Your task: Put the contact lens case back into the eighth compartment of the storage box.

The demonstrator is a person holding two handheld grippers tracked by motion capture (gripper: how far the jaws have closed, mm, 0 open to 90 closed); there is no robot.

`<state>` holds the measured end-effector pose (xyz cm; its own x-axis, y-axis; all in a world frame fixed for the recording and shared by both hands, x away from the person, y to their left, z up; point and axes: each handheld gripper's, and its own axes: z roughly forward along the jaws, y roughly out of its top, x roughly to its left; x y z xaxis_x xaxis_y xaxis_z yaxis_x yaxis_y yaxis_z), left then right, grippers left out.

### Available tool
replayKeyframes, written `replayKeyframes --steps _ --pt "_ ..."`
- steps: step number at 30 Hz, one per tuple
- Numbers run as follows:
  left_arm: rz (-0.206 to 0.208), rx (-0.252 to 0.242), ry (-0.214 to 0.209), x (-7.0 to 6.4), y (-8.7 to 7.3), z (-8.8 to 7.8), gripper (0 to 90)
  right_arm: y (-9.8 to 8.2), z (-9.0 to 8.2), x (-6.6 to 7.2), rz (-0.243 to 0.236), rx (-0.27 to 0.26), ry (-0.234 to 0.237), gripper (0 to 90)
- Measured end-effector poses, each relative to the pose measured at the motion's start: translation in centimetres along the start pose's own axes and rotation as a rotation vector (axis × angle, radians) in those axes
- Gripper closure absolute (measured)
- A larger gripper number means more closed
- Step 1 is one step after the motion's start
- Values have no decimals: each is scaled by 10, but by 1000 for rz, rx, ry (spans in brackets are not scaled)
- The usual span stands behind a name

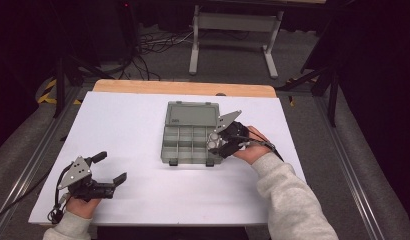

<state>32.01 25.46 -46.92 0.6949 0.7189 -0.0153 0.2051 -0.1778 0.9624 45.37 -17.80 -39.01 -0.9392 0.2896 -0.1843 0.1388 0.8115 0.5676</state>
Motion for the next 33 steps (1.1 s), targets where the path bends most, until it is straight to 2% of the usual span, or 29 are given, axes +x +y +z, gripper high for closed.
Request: replayKeyframes --steps 8,33 --pt "0 0 0 0 0 0 6 0 4 -1 -7 39 14 264" --pt "3 1 -1 0 0 0 6 -3 13 -2 -28 99 40 264"
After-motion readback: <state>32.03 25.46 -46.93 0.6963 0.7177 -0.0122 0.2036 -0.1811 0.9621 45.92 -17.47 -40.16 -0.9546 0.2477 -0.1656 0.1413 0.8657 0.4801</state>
